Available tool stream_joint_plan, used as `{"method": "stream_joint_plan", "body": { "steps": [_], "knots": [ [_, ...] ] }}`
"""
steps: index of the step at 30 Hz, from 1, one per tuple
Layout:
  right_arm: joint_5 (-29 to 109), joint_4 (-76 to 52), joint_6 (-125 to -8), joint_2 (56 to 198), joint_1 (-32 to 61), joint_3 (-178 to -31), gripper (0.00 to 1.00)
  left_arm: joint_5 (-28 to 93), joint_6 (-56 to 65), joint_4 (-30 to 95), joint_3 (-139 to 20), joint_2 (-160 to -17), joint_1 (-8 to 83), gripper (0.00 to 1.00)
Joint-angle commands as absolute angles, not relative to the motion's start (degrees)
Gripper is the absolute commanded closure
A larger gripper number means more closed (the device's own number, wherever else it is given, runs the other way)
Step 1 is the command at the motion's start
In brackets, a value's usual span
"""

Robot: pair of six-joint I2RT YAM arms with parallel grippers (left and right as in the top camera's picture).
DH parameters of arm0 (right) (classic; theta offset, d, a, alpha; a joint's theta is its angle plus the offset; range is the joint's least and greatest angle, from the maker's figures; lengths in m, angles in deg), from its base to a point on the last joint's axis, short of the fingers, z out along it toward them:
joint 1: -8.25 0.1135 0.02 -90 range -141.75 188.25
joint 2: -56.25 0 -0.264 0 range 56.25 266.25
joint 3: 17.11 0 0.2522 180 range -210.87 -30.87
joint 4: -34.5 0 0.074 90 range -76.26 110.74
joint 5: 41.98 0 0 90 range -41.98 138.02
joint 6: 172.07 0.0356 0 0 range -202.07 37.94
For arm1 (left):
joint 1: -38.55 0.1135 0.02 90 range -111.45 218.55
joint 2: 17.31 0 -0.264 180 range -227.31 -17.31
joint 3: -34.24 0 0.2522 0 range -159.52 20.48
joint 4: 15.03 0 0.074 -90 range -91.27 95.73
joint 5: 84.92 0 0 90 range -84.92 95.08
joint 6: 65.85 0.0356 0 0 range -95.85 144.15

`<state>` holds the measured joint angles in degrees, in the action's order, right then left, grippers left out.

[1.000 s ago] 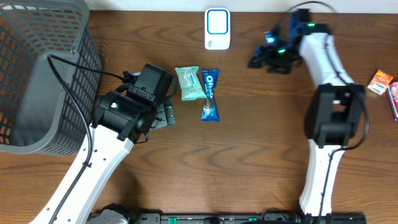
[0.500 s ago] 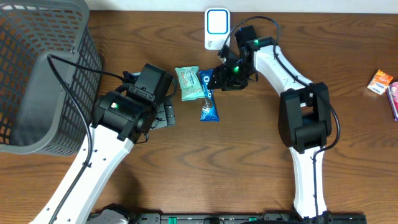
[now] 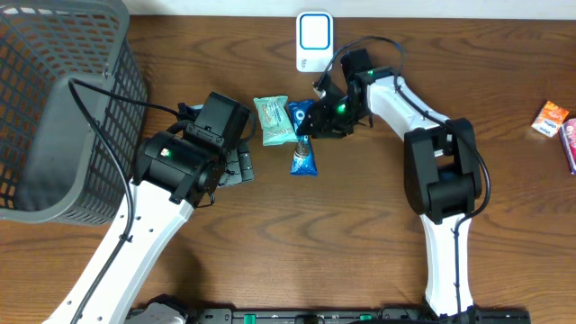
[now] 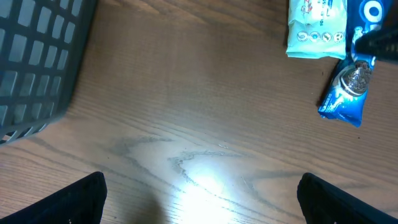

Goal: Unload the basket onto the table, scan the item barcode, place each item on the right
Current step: 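Reach the right gripper to the blue Oreo pack and grasp it, then lift the Oreo pack up to the scanner with the right gripper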

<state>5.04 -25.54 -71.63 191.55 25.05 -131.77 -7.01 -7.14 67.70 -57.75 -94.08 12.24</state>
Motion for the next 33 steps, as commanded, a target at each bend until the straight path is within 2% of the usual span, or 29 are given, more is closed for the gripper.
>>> {"method": "stream_joint_plan", "body": {
  "steps": [1, 3, 5, 10, 14, 19, 26, 33],
  "knots": [
    [8.4, -22.3, -68.5, 191.5, 24.8, -126.5, 0.7, -7.1, -7.2, 67.9, -57.7, -94.5, 12.4, 0.02],
    [10.6, -21.9, -68.6, 191.5, 24.8, -125.5, 0.81, -7.1, -7.2, 67.9, -57.7, -94.5, 12.4, 0.02],
    [12.9, -22.5, -68.6, 191.5, 24.8, -125.4, 0.99, -7.1, -7.2, 67.9, -57.7, -94.5, 12.4, 0.02],
    [14.4, -24.9, -69.0, 190.9, 24.3, -127.9, 0.99, -7.1, -7.2, 67.9, -57.7, -94.5, 12.4, 0.02],
    [22.8, -30.5, -69.0, 188.4, 24.0, -132.3, 0.99, -7.1, -7.2, 67.9, -57.7, -94.5, 12.4, 0.02],
    [44.5, -37.5, -66.8, 182.7, 25.3, -135.9, 0.99, -7.1, -7.2, 67.9, -57.7, -94.5, 12.4, 0.02],
    [83.1, -47.0, -50.3, 178.0, 29.4, -135.9, 0.99, -7.1, -7.2, 67.9, -57.7, -94.5, 12.4, 0.02],
    [96.7, -44.7, -40.4, 179.8, 33.4, -130.6, 0.99, -7.1, -7.2, 67.9, -57.7, -94.5, 12.4, 0.02]
  ]
}}
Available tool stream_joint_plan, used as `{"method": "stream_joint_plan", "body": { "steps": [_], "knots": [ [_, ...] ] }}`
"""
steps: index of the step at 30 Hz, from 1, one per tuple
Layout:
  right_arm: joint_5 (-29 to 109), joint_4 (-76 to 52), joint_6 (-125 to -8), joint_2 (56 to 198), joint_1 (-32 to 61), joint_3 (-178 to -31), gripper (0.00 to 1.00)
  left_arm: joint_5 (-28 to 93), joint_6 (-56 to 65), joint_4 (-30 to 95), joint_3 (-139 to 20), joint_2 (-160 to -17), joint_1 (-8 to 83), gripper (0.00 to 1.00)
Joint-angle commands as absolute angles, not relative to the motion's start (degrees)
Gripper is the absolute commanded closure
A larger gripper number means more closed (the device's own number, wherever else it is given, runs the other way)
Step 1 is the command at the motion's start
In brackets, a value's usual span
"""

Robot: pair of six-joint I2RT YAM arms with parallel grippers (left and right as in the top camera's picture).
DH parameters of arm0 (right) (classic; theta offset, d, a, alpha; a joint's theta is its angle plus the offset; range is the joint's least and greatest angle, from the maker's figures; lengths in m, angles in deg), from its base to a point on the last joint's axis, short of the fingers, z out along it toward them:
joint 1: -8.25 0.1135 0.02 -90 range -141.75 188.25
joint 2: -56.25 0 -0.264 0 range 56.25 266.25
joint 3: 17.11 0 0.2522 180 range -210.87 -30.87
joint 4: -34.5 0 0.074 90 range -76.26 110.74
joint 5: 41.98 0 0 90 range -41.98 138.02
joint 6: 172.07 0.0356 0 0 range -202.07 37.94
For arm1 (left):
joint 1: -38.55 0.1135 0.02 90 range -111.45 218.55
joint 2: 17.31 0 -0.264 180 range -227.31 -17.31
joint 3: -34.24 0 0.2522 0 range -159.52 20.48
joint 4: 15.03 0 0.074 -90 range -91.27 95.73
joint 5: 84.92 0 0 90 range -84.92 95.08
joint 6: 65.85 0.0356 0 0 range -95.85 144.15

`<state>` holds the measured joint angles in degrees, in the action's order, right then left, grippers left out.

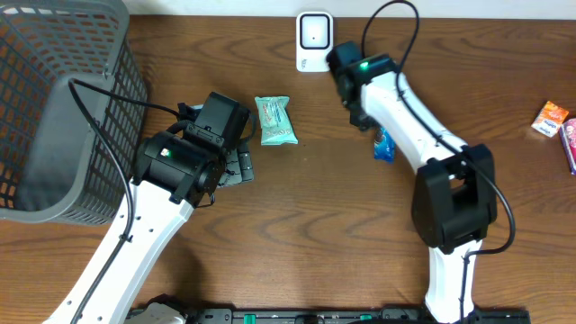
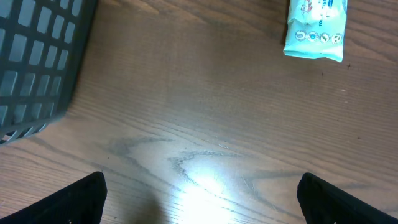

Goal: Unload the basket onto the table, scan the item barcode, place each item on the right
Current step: 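Lift the Oreo pack up to the scanner with the right gripper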

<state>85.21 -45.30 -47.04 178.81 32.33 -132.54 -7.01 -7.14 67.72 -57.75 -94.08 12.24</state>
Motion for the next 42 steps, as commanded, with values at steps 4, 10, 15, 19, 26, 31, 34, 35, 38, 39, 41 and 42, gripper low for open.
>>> {"method": "stream_joint_plan", "body": {
  "steps": [4, 10, 15, 19, 26, 31, 34, 35, 38, 39, 41, 42],
  "knots": [
    [99.2, -39.9, -39.7, 180.8, 35.6, -126.4, 0.99, -7.1, -7.2, 67.9, -57.7, -94.5, 12.4, 0.02],
    [95.4, -34.8, -39.7, 181.6, 39.1, -124.3, 0.99, -7.1, -7.2, 67.9, -57.7, -94.5, 12.4, 0.02],
    [86.4, -31.1, -42.3, 181.8, 42.4, -124.3, 0.77, -7.1, -7.2, 67.9, -57.7, -94.5, 12.4, 0.02],
    [80.8, -27.4, -46.7, 181.8, 45.2, -124.3, 0.3, -7.1, -7.2, 67.9, -57.7, -94.5, 12.4, 0.02],
    [80.6, -29.8, -47.2, 180.0, 45.4, -126.1, 0.42, -7.1, -7.2, 67.9, -57.7, -94.5, 12.4, 0.02],
    [75.9, -29.9, -57.7, 177.3, 41.4, -127.0, 0.34, -7.1, -7.2, 67.9, -57.7, -94.5, 12.4, 0.02],
    [67.5, -28.2, -70.8, 177.7, 39.8, -126.8, 0.34, -7.1, -7.2, 67.9, -57.7, -94.5, 12.4, 0.02],
    [65.9, -27.6, -73.4, 178.0, 39.4, -126.5, 0.33, -7.1, -7.2, 67.9, -57.7, -94.5, 12.4, 0.02],
    [65.8, -24.8, -74.5, 179.1, 38.7, -125.9, 0.33, -7.1, -7.2, 67.9, -57.7, -94.5, 12.4, 0.02],
    [66.2, -23.6, -74.5, 179.4, 38.5, -125.7, 0.32, -7.1, -7.2, 67.9, -57.7, -94.5, 12.4, 0.02],
    [68.0, -20.6, -74.4, 180.2, 38.0, -125.3, 0.33, -7.1, -7.2, 67.9, -57.7, -94.5, 12.4, 0.02],
    [68.2, -19.8, -74.4, 180.4, 37.9, -125.3, 0.33, -7.1, -7.2, 67.9, -57.7, -94.5, 12.4, 0.02]
  ]
}}
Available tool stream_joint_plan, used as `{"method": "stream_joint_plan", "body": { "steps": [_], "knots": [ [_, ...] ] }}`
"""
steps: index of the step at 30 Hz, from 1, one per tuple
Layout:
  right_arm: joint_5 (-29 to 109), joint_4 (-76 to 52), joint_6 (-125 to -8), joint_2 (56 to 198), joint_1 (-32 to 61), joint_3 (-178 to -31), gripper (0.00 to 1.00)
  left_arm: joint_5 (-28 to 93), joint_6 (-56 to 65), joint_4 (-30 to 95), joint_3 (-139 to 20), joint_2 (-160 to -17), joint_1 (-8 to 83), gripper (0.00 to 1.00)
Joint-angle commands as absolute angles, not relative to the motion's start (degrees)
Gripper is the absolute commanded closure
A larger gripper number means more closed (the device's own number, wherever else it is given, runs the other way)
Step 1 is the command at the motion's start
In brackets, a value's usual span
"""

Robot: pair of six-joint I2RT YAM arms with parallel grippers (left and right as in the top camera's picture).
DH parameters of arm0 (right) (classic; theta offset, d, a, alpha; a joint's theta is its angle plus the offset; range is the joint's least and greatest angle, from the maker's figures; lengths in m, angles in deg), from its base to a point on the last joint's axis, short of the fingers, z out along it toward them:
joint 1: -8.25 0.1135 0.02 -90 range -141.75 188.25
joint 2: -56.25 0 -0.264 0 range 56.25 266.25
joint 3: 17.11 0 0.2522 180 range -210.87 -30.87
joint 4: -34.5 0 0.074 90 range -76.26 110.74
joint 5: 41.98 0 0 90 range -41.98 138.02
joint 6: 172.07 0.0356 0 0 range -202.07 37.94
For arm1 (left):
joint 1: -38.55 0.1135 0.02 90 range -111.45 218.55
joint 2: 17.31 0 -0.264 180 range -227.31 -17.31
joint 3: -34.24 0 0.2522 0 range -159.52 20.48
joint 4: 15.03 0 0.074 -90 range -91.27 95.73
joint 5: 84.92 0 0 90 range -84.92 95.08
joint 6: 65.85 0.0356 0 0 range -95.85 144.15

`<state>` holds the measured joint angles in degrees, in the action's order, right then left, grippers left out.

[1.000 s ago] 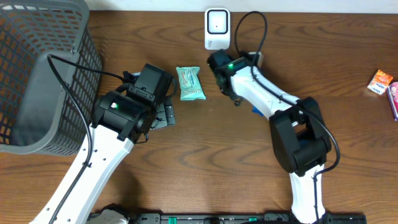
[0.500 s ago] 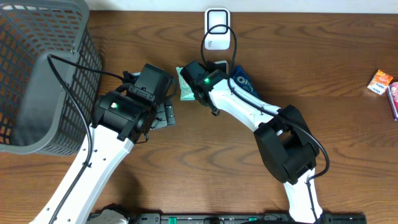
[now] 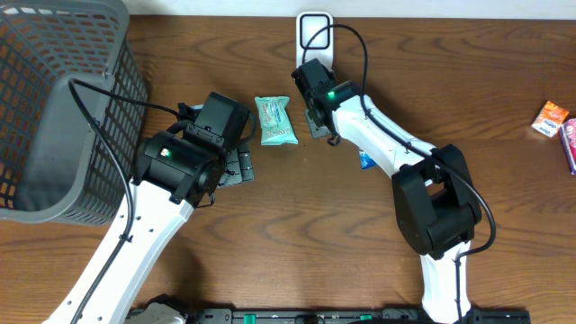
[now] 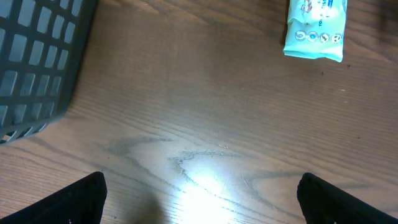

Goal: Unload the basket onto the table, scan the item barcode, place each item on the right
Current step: 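Lift the Oreo pack up to the scanner with the right gripper, then lower the Oreo pack right of the wipes pack and release it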

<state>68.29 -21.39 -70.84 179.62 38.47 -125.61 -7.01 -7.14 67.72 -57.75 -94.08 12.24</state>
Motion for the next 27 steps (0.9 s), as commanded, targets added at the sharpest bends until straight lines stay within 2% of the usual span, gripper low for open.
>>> {"method": "stream_joint_plan", "body": {
  "steps": [1, 7, 20, 27],
  "knots": [
    [68.6, -18.6, -74.4, 180.8, 37.7, -125.2, 0.34, -7.1, -7.2, 67.9, -57.7, -94.5, 12.4, 0.02],
    [70.4, -18.1, -74.5, 183.3, 36.4, -125.2, 0.35, -7.1, -7.2, 67.9, -57.7, -94.5, 12.4, 0.02],
    [76.0, -20.8, -75.3, 189.4, 34.6, -125.2, 0.32, -7.1, -7.2, 67.9, -57.7, -94.5, 12.4, 0.02],
    [69.2, -21.0, -75.5, 189.6, 30.9, -124.5, 0.36, -7.1, -7.2, 67.9, -57.7, -94.5, 12.4, 0.02]
  ]
}}
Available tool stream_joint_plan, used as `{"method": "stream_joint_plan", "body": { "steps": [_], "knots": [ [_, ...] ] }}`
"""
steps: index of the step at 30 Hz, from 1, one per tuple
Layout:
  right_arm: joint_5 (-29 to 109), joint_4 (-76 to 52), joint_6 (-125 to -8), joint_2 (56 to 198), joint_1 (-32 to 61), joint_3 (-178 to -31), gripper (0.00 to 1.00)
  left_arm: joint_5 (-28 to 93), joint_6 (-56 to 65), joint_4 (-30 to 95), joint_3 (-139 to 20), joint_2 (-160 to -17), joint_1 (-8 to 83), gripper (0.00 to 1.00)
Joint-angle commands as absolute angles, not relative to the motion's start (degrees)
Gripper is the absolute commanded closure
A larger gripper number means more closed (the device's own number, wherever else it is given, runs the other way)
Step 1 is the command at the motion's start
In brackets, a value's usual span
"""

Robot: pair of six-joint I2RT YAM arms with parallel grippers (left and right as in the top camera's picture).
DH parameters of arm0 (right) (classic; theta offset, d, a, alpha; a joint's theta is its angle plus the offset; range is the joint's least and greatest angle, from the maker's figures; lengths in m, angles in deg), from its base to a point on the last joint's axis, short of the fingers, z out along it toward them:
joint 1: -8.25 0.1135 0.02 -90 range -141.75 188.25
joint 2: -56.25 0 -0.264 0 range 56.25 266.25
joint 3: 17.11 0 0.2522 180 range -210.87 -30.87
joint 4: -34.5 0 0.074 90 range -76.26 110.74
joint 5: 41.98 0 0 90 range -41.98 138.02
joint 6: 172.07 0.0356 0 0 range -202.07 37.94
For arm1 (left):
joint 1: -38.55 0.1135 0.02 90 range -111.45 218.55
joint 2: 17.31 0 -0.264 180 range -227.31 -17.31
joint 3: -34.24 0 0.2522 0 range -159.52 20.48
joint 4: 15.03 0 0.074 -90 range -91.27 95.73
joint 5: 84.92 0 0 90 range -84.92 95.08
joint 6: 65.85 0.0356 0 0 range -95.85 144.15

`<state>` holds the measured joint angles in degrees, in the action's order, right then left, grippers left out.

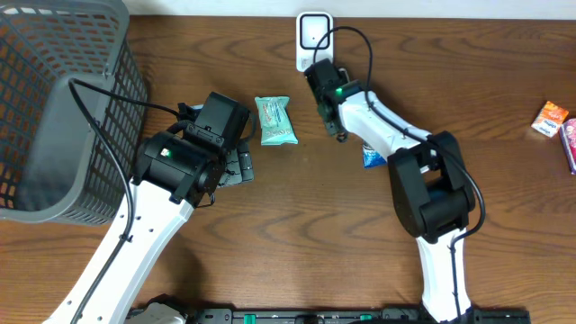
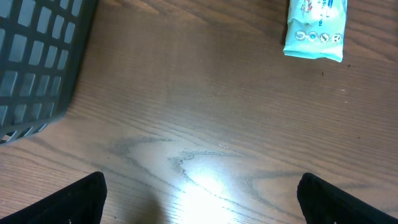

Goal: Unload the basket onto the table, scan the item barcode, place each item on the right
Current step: 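Lower the Oreo pack right of the wipes pack and release it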

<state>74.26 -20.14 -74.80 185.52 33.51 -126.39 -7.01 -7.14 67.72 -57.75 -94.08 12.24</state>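
The white scanner (image 1: 313,38) stands at the table's far edge. My right arm (image 1: 351,106) reaches to just in front of it and folds back on itself, which hides its fingers. A blue snack packet (image 1: 373,157) sticks out from under that arm and appears to be held there. A light green packet (image 1: 274,121) lies flat left of the arm and also shows at the top right of the left wrist view (image 2: 314,28). My left gripper (image 2: 199,199) hovers open over bare wood, left of the green packet, with nothing between its fingers.
A grey wire basket (image 1: 63,99) fills the left end of the table, and its corner shows in the left wrist view (image 2: 37,56). An orange packet (image 1: 551,117) and a pink one (image 1: 571,144) lie at the far right edge.
My right arm's bend has shifted slightly right, closer under the scanner, and the blue packet beneath it has moved a little right with it. The left arm and the green packet are unchanged.
My right gripper was at the blue packet beside the green one. Then the packet was gone from there and showed under my right arm, right of the scanner. The arm then stood in front of the scanner, and it stays there now with the packet under it.
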Motion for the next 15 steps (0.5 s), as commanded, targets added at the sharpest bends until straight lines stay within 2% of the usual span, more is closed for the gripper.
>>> {"method": "stream_joint_plan", "body": {
  "steps": [1, 6, 9, 10, 13, 15],
  "knots": [
    [67.4, -20.9, -75.5, 189.6, 30.2, -124.2, 0.37, -7.1, -7.2, 67.9, -57.7, -94.5, 12.4, 0.02],
    [61.8, -18.9, -75.5, 189.6, 27.2, -121.4, 0.37, -7.1, -7.2, 67.9, -57.7, -94.5, 12.4, 0.02],
    [61.2, -17.6, -75.5, 189.6, 26.2, -119.2, 0.42, -7.1, -7.2, 67.9, -57.7, -94.5, 12.4, 0.02],
    [60.9, -17.5, -75.5, 189.6, 25.9, -118.7, 0.48, -7.1, -7.2, 67.9, -57.7, -94.5, 12.4, 0.02],
    [60.0, -17.7, -75.3, 189.6, 25.2, -118.2, 0.8, -7.1, -7.2, 67.9, -57.7, -94.5, 12.4, 0.02],
    [58.4, -17.7, -75.2, 189.5, 25.1, -118.3, 0.92, -7.1, -7.2, 67.9, -57.7, -94.5, 12.4, 0.02]
  ]
}}
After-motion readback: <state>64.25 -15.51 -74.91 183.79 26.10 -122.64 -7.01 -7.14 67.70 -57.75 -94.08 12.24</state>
